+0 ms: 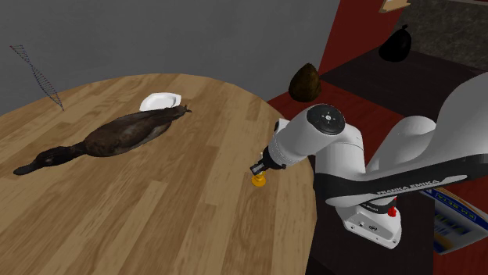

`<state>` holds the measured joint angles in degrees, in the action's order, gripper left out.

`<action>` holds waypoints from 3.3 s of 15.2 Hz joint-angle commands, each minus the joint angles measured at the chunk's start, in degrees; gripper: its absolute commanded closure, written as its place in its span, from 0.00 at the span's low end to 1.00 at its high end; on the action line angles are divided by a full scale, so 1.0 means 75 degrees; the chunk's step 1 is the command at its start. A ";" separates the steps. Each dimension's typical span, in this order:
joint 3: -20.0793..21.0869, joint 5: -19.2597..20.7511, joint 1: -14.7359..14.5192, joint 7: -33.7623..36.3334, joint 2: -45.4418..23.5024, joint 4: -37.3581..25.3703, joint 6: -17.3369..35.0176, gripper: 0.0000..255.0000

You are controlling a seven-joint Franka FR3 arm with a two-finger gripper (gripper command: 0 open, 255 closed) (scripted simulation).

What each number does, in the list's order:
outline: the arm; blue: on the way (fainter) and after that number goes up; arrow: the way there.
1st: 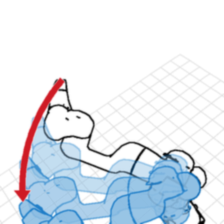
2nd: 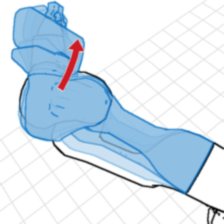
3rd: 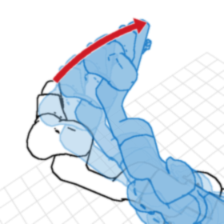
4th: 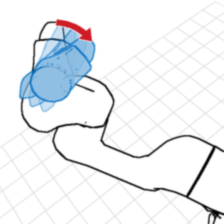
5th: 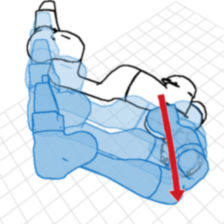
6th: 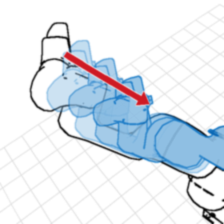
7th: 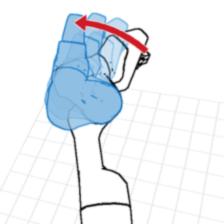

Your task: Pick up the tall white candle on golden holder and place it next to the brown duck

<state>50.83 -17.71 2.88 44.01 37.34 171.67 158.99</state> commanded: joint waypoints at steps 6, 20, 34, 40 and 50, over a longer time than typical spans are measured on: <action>0.0002 0.0000 0.0001 0.0000 -0.0005 0.0004 0.0001 1.00; -0.1270 0.0099 -0.0636 -0.0619 0.1534 -0.0612 -0.2185 1.00; -0.2095 0.0482 -0.0609 -0.1008 0.2321 -0.1605 -0.3918 1.00; -0.2375 0.0654 -0.0528 -0.1138 0.2463 -0.2119 -0.4555 1.00; -0.2554 0.0897 -0.0244 -0.1207 0.2185 -0.3161 -0.5264 1.00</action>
<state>31.04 -11.07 0.42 34.59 55.16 149.15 119.15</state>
